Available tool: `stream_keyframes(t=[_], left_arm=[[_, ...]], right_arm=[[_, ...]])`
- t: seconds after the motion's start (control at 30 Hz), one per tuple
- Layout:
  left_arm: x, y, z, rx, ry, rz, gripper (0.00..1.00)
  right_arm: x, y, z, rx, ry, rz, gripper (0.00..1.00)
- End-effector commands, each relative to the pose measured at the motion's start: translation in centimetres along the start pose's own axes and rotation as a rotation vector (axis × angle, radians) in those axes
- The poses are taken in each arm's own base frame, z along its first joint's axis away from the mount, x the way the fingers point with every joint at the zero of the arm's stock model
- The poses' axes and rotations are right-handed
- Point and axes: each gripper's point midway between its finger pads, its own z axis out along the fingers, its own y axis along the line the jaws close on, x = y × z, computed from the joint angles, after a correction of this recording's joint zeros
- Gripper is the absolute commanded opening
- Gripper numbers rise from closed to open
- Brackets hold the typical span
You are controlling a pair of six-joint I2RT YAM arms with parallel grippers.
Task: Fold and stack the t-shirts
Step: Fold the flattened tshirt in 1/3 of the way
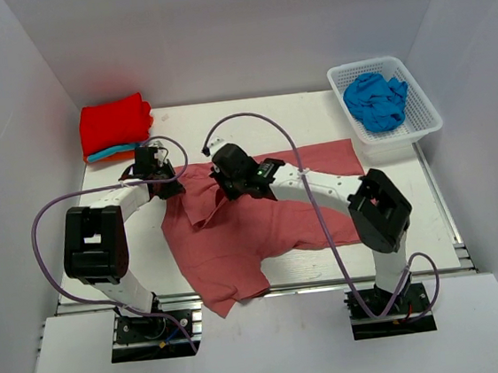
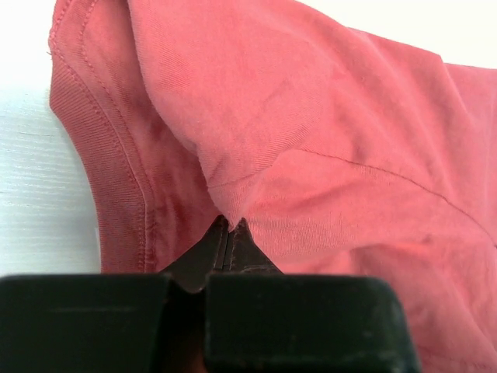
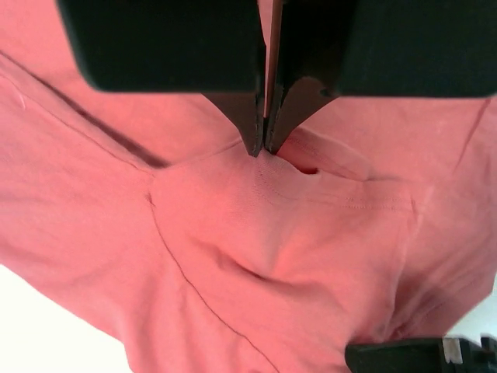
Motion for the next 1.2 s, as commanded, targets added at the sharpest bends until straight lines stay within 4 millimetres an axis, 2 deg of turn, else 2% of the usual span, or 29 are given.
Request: stream_keyframes(t=[0.0,0.17,0.27,0.33,0.37,0.43,0.47,0.5,0.53,0.57,0.6,0.67,0.77,0.83,0.87,0.9,0.93,0.97,1.0,1.03,1.07,1.1,1.13,1.17], left_arm=[[-1.4,-0.4,-1.6,0.011,-0.059,0.019,0.00],[-1.1,0.3,-1.7,-0.028,-0.041,0.023,0.00],[0.3,1.5,-1.1,-0.083,0.019,0.012,0.00],[0.3,1.6,-1.1,-0.083,0.020,0.024,0.00],[0.8,1.4,-0.8,-0.064,0.040,0.036,0.00],[1.1,1.0,-0.8,-0.030,0.051,0.051,0.09],[1.6,0.9,-0.7,-0.019,0.065,0.058,0.15],[1.5,0.5,-0.7,0.004,0.060,0.060,0.25],[1.5,0.5,-0.7,0.004,0.060,0.060,0.30],[1.1,0.5,-1.0,-0.004,0.044,0.062,0.31],[0.8,0.4,-1.1,-0.003,0.041,0.063,0.34],[-0.4,0.0,-1.6,-0.008,0.019,0.066,0.41],[-1.3,-0.1,-2.8,-0.027,-0.005,0.069,0.75],[-1.6,0.0,-3.8,-0.053,-0.013,0.049,0.84],[-1.7,0.9,-4.2,-0.106,-0.025,0.037,0.86],[-2.6,1.0,-5.1,-0.140,-0.056,-0.006,0.87],[-2.7,1.6,-6.0,-0.197,-0.050,-0.038,0.99],[-3.2,2.3,-6.4,-0.251,-0.069,-0.054,1.00],[-3.6,1.8,-7.0,-0.247,-0.087,-0.047,1.00],[-4.4,1.0,-7.5,-0.224,-0.120,-0.038,1.00],[-4.8,0.2,-7.7,-0.183,-0.131,-0.037,1.00],[-5.2,-0.7,-7.6,-0.137,-0.140,-0.011,1.00],[-6.1,-3.1,-7.4,-0.011,-0.162,0.014,1.00],[-6.3,-4.0,-7.3,0.044,-0.168,0.032,1.00]], right_arm=[[1.1,-0.4,-1.4,0.001,0.025,0.022,0.00],[2.9,-1.1,-1.3,0.021,0.063,0.029,0.00],[4.5,-2.2,-0.7,0.067,0.094,0.048,0.00],[6.0,-3.4,-0.5,0.118,0.121,0.050,0.02],[6.7,-3.7,-0.5,0.122,0.135,0.034,0.22],[8.1,-3.5,-0.4,0.098,0.170,0.019,0.44],[8.0,-3.3,-0.8,0.078,0.165,-0.003,0.54],[8.8,-3.0,-0.9,0.061,0.183,-0.011,0.63],[9.4,-2.3,-1.1,0.018,0.197,-0.009,0.66],[8.7,-2.0,-1.7,-0.002,0.170,-0.003,0.67],[9.0,-2.1,-1.8,-0.005,0.175,0.000,0.69],[7.8,-2.1,-2.7,-0.006,0.135,0.005,0.71],[5.4,-1.8,-3.8,-0.022,0.079,-0.009,0.78],[3.3,-1.7,-4.3,-0.031,0.032,-0.004,0.87],[2.7,-2.0,-4.4,-0.011,0.017,0.005,0.90],[2.1,-2.0,-4.7,-0.005,0.000,0.036,0.90],[1.1,-2.0,-4.8,0.003,-0.022,0.050,0.90],[-0.1,-2.5,-4.6,0.019,-0.056,0.071,0.90],[-0.5,-2.3,-4.2,0.009,-0.067,0.072,0.90],[-0.8,-1.7,-4.0,-0.028,-0.071,0.050,0.75],[-1.2,-0.9,-3.1,-0.072,-0.078,0.043,0.52],[-1.8,-0.4,-2.2,-0.095,-0.076,0.031,0.52],[-1.2,0.8,-1.1,-0.146,-0.045,0.018,0.46],[-2.7,1.4,-1.1,-0.174,-0.065,0.017,0.40]])
